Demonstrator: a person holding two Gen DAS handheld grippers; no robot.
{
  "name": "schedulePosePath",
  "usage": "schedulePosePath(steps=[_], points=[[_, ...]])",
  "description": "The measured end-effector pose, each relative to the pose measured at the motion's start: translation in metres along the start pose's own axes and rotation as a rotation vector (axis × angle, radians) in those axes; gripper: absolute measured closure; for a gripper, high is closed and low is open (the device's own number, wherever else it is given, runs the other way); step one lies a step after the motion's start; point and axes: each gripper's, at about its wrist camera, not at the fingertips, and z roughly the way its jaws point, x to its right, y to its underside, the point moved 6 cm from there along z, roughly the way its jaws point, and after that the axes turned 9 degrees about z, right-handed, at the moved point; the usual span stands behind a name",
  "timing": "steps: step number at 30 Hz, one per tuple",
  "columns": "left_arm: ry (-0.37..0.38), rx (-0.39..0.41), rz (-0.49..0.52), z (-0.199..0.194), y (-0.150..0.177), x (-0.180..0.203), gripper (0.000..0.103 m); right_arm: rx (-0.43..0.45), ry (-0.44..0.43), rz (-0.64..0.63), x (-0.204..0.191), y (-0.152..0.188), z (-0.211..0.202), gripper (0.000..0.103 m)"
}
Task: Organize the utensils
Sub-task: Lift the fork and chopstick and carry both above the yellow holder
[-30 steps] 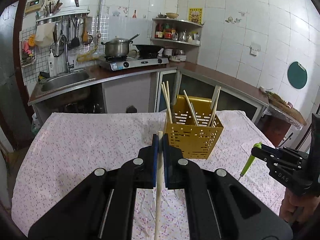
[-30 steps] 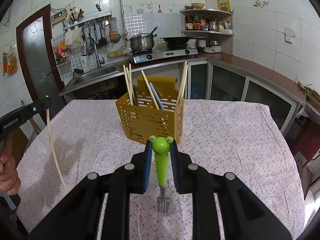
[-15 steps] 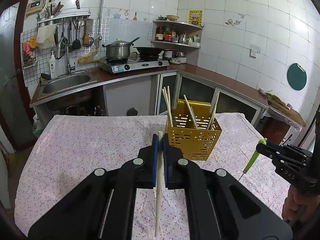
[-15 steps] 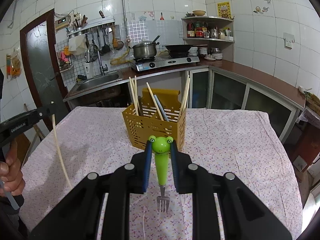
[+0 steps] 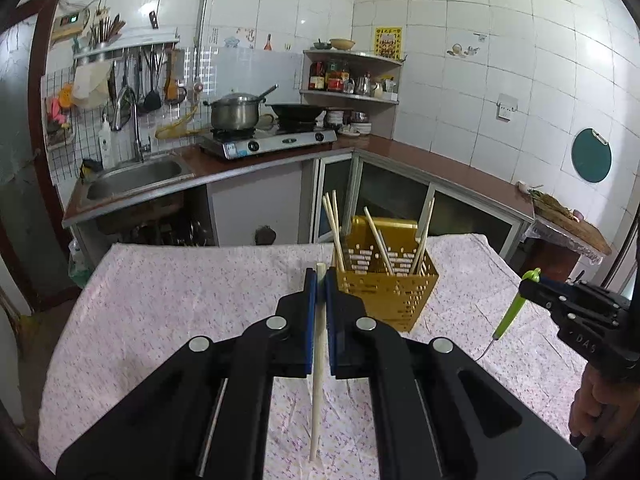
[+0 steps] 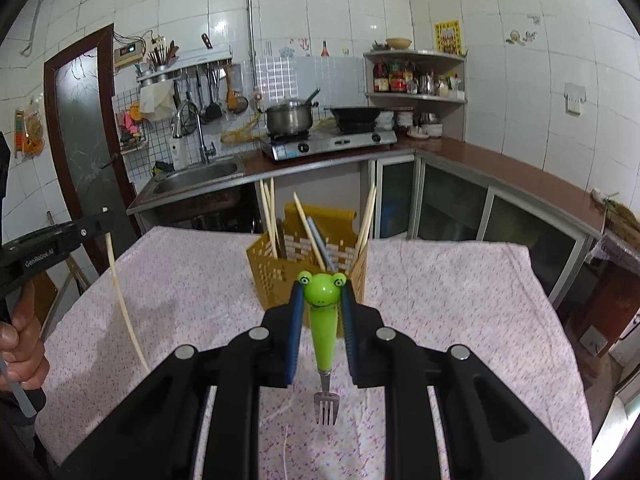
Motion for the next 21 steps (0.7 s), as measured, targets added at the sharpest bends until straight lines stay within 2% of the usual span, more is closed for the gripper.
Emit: schedulePosePath(steps=[4, 16, 21], points=[[-0.044, 0.044, 0.043, -0.003, -0.023, 0.001, 0.1, 0.044, -0.008, -0.016, -0.005, -0.024, -0.009, 0.084], [-0.063, 0.142, 0.085, -0.004, -0.082, 0.016, 0.1, 0.175, -0.003, -0.033, -0.016, -0.093, -0.027, 0.084], [-0.066, 0.179, 0.067, -0.001, -0.101, 0.014, 0.1, 0.22, -0.02, -0.024, -0.019, -0.118, -0.034, 0.084]])
